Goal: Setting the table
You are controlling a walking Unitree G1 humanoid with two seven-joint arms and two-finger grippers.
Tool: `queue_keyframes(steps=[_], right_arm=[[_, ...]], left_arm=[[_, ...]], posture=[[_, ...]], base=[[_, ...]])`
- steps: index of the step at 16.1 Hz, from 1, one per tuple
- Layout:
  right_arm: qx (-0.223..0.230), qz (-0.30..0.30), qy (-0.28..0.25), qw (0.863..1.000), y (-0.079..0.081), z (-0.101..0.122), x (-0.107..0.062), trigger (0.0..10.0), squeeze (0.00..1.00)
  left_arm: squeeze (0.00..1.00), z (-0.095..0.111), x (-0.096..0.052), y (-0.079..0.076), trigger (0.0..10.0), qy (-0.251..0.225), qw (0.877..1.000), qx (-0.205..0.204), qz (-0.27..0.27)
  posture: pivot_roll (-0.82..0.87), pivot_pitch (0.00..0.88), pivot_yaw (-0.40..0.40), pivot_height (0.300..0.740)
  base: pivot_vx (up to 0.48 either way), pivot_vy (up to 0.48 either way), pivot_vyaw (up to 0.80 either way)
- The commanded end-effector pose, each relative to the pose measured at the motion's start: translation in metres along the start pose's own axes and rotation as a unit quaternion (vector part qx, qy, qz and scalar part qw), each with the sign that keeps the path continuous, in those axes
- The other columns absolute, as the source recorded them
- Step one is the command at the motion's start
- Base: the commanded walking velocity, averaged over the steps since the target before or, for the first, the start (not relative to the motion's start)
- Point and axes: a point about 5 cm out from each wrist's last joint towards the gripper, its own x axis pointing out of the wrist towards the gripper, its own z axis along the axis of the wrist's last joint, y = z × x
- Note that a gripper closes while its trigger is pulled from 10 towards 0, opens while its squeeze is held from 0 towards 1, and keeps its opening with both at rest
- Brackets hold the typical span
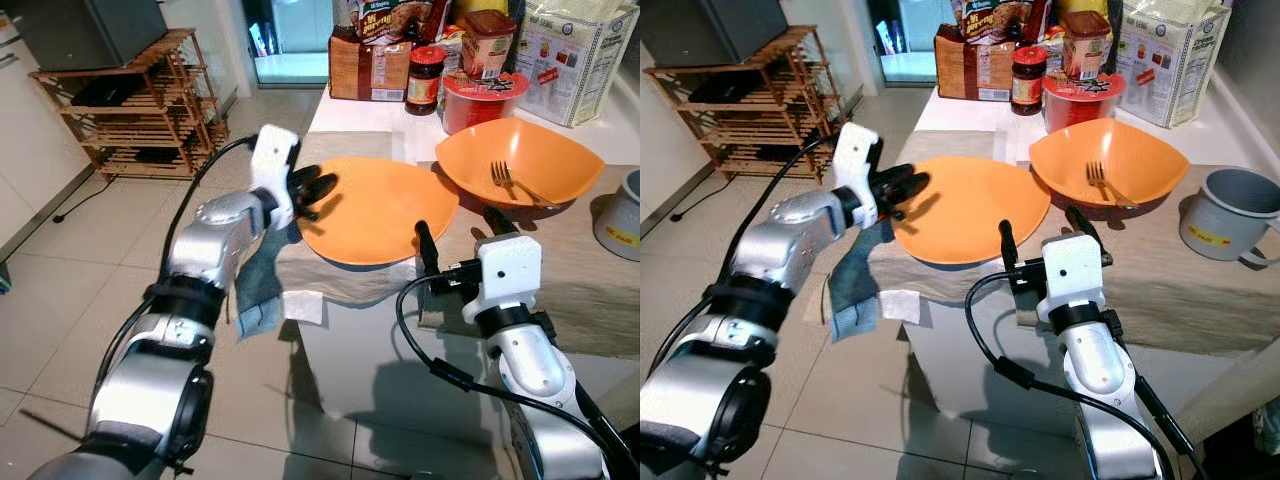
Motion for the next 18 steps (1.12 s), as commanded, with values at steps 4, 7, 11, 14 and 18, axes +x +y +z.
queue_keyframes(steps=[4,7,11,14,18], right_arm=[[0.003,0.0,-0.01,1.0,0.001,0.007,0.0,10.0,0.0],[0.005,-0.001,-0.006,1.0,0.001,0.007,-0.002,10.0,0.0],[0.008,-0.001,-0.002,1.0,0.003,0.006,-0.003,10.0,0.0],[0.01,0.002,0.001,1.0,0.004,0.005,-0.004,10.0,0.0],[0.013,0.007,0.006,1.0,0.006,0.003,-0.004,10.0,0.0]], left_arm=[[0.0,-0.005,0.01,-0.007,10.0,0.026,1.0,-0.012,-0.012],[0.0,-0.017,0.012,-0.007,10.0,0.084,0.996,-0.009,0.0],[0.0,-0.017,0.012,-0.003,10.0,0.11,0.994,-0.02,0.014],[0.0,-0.021,0.007,0.003,10.0,0.14,0.989,-0.021,0.031],[0.0,-0.02,-0.003,0.011,10.0,0.144,0.989,-0.026,0.038]], posture=[[-0.2,0.02,0.15,0.735],[-0.2,0.024,0.153,0.735],[-0.2,0.021,0.161,0.735],[-0.19,0.014,0.158,0.735],[-0.18,0.01,0.15,0.735]], base=[[0.0,0.0,0.0],[0.0,0.0,0.0],[0.0,0.0,0.0],[0.0,0.0,0.0],[0.0,0.0,0.0]])
